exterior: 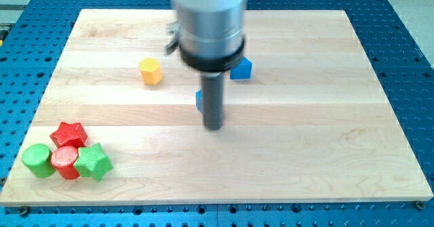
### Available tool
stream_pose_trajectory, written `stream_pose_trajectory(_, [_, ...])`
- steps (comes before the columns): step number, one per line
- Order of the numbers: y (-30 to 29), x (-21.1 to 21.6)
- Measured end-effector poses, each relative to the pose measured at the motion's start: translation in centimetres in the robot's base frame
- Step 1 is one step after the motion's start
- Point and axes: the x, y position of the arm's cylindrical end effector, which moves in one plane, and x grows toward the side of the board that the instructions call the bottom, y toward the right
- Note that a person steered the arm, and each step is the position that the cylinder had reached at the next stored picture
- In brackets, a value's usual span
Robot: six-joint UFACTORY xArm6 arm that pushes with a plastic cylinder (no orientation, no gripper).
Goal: Push the blue blocks slightly to the left
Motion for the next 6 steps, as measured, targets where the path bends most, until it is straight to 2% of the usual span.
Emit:
stream_pose_trajectory(1, [2.8,-2.4])
stream_pose_trajectory(2, [12.0,-6.2])
stream_pose_trajectory(3, [10.0,-10.1])
stream_pose_trajectory(5, [0.6,-10.0])
stream_pose_trajectory(6, [0.1,-8.4])
